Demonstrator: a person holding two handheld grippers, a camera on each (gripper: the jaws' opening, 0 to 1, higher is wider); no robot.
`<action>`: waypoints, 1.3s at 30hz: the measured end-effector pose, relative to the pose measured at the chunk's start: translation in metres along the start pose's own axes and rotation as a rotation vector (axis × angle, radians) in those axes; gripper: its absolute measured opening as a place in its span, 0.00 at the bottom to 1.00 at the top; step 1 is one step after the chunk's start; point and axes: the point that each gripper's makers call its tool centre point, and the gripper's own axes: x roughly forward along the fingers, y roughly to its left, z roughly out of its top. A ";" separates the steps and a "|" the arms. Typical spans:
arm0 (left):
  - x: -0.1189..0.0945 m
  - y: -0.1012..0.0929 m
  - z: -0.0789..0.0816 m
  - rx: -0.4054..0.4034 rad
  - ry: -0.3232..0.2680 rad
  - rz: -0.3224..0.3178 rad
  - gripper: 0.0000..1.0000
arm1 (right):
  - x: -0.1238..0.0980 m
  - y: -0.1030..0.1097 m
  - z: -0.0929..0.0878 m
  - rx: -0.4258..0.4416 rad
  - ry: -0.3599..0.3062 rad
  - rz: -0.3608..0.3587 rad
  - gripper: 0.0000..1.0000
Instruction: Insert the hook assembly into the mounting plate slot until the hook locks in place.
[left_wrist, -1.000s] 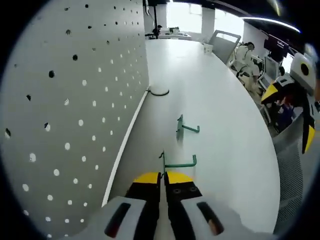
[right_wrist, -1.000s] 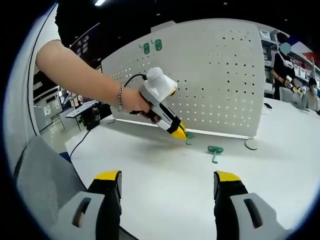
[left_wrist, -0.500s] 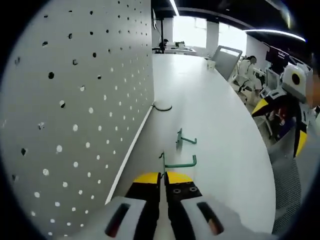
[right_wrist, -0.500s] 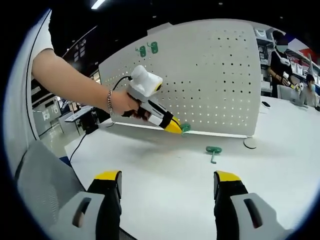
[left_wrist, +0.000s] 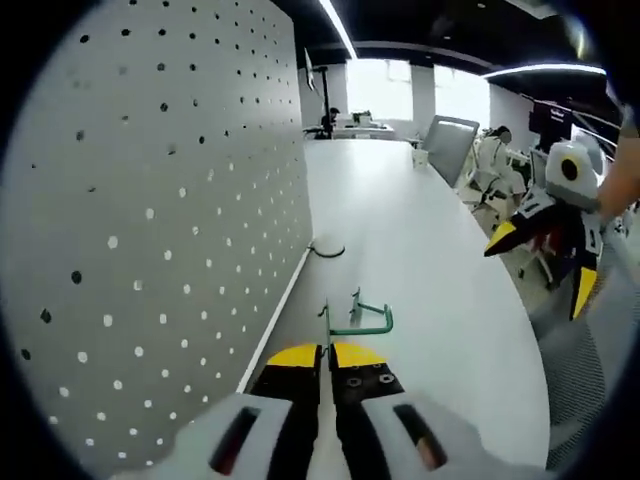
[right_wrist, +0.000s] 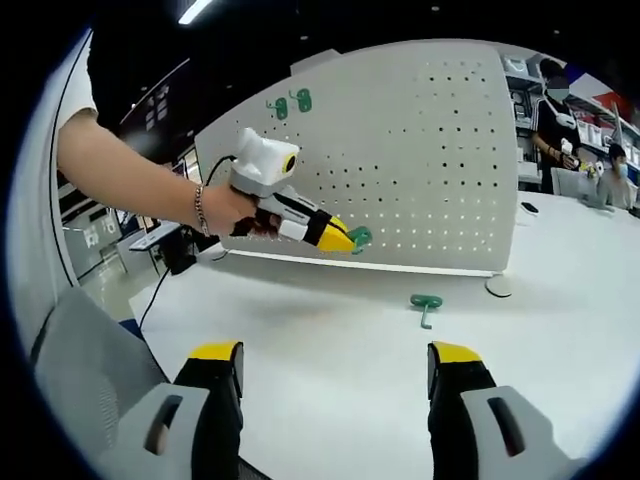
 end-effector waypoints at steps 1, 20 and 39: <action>-0.001 0.000 0.001 -0.002 -0.007 0.003 0.04 | 0.000 0.000 0.000 0.001 -0.001 -0.001 0.73; -0.041 -0.003 0.012 -0.056 -0.143 0.059 0.04 | 0.000 0.000 0.001 0.022 -0.015 0.007 0.73; -0.097 -0.017 0.029 -0.087 -0.283 0.104 0.04 | -0.002 0.001 0.003 0.030 -0.026 0.011 0.73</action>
